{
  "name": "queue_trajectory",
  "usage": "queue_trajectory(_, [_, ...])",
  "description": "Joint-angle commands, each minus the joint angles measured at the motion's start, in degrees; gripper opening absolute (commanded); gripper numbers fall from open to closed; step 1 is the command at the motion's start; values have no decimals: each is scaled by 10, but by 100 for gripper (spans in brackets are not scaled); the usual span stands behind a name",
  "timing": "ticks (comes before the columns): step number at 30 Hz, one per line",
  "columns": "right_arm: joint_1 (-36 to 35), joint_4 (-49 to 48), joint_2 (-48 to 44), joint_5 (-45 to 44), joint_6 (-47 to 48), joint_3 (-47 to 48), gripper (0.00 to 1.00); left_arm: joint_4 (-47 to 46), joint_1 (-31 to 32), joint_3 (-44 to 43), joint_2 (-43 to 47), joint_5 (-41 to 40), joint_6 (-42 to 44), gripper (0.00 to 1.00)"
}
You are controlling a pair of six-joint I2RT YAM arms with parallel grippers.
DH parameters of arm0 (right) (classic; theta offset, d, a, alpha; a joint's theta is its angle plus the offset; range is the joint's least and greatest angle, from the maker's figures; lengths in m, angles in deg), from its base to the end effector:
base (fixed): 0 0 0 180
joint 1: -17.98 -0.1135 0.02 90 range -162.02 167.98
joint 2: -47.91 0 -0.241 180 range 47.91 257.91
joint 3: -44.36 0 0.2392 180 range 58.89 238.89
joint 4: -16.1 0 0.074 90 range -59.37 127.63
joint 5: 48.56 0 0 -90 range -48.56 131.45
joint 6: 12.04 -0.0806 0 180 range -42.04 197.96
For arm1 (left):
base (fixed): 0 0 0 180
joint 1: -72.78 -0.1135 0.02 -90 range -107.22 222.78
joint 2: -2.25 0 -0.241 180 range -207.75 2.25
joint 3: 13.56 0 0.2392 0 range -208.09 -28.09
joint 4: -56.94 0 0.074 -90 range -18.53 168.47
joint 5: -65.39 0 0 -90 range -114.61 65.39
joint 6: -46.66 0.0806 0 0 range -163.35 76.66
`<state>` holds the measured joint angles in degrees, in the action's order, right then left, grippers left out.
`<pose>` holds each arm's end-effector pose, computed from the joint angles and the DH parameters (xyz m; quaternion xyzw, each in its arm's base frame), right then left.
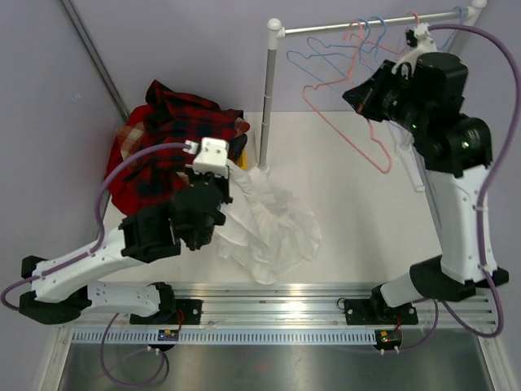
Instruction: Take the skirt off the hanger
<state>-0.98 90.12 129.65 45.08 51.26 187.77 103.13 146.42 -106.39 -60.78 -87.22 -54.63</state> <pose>0.2345 0.0860 0.5295 0.0327 0.7782 0.2659 0.5679 0.1320 -0.1956 0.4158 0.0878 0.7465 -0.0387 0.6585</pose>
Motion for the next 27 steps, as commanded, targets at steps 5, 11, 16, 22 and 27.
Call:
queue_trajectory(5, [5,-141,152,-68,33,84,0,-25,-156,-148,-9,87,178,0])
queue_trajectory(11, [9,-174,241,-53,30,126,0,-29,-254,-363,-108,166,260,0])
queue_trajectory(16, [10,-235,196,-39,10,46,0,-22,-295,-497,-205,186,295,0])
queue_trajectory(22, [11,-237,156,0,-5,37,0,-96,-332,-525,-229,209,359,0])
queue_trajectory(27, [15,-250,152,-16,2,59,0,-60,-472,-645,-305,313,317,0])
